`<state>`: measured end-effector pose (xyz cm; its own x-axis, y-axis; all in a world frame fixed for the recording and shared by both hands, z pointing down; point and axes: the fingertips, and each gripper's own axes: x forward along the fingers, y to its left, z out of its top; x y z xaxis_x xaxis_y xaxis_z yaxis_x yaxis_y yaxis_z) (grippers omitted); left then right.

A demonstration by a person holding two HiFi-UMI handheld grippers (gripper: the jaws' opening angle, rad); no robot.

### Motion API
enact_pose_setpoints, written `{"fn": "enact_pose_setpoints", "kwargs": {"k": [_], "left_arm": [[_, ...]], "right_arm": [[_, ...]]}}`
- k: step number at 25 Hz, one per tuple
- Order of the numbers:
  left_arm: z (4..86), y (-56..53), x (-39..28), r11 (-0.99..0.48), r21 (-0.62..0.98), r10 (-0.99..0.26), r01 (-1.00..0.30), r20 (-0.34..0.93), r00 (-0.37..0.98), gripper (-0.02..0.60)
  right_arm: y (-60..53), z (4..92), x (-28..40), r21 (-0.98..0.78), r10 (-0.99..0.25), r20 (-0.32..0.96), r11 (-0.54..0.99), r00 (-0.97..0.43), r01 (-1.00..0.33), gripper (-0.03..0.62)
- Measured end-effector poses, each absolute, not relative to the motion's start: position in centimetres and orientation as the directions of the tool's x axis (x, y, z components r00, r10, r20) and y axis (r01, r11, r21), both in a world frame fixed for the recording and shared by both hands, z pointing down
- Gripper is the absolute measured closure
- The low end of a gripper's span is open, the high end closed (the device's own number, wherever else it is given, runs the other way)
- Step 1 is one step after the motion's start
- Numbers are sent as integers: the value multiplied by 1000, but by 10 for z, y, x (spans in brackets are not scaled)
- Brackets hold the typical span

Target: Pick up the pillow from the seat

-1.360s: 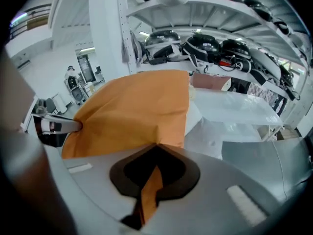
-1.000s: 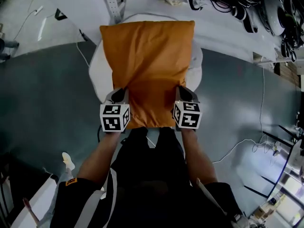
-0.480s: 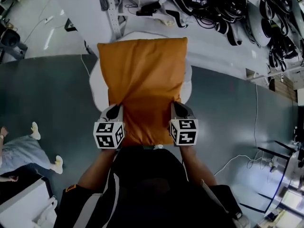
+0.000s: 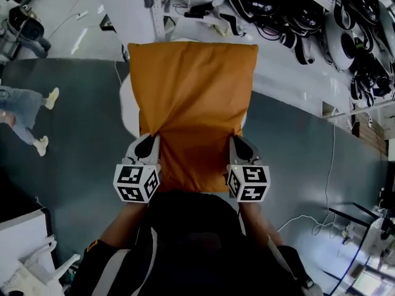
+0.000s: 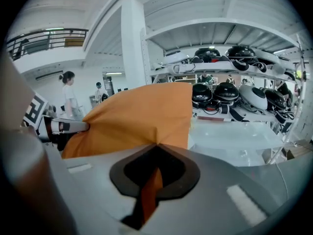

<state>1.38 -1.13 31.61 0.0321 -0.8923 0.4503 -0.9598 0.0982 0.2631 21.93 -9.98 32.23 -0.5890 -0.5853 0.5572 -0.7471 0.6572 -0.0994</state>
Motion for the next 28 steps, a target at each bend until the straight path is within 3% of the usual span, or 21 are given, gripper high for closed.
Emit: {"fn": "enact_pose_setpoints", "kwargs": {"k": [9, 28], "left_arm": [[278, 33, 46, 147, 252, -923, -957, 383, -40, 575], [272, 47, 56, 153, 211, -921, -965, 384, -62, 575]], "right_arm": [[-67, 282, 248, -95, -579, 489, 708, -652, -700, 588], [-50, 280, 260, -87, -609, 450, 698, -653, -711, 588]]}}
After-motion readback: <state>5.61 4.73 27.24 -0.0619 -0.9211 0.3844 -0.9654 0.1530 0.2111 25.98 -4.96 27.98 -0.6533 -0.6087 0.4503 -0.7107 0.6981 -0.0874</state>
